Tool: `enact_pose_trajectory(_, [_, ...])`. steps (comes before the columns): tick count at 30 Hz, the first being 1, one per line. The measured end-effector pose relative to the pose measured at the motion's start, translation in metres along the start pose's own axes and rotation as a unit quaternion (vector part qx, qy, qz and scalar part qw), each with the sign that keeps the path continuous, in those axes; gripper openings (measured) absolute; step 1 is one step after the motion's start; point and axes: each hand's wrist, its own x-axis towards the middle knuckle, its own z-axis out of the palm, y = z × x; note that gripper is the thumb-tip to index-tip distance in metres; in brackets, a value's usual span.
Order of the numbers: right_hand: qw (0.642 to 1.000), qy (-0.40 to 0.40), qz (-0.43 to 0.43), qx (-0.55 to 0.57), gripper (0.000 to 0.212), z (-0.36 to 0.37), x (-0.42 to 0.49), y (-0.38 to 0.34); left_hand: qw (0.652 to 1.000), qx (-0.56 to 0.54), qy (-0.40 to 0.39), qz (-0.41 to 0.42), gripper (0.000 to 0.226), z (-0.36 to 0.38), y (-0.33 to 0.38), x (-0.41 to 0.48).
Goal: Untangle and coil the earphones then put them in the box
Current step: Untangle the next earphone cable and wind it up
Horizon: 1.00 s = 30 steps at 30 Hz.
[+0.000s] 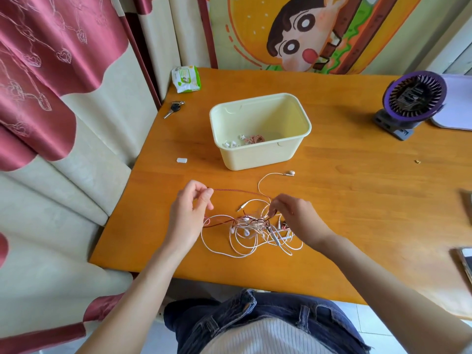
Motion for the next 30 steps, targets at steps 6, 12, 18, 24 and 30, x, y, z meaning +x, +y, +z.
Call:
enact_pose_trajectory(6, [0.968,0.154,-0.096,0.175,0.021,-0.013,0.004,-0.043,0.999,-0.027,-0.032,-0.001,0.023,0.003,0.006,-0.005])
enact_pose_trajectory(12, [0.989,0.121,-0.065,0.063,0.022,-0.024,0.017,-0.032,0.993,-0.116,0.004,-0.035,0.027,-0.005,0.021,-0.003])
enact_pose_trajectory(18, [0.996,0.062,0.039,-0.053,0.039,-0.012,0.016,0.032,0.935,-0.349,-0.038,-0.051,0.031,-0.035,0.044,0.003])
enact_pose_trajectory(24, [0.993,0.071,0.074,-0.057,0.053,-0.01,0.013,0.041,0.954,-0.292,-0.063,0.027,0.022,-0.043,0.046,0.009])
enact_pose_trajectory(30, [0.961,0.208,0.047,-0.174,0.051,-0.054,0.033,0.02,0.967,0.238,-0.089,0.035,0.026,-0.047,-0.008,0.02])
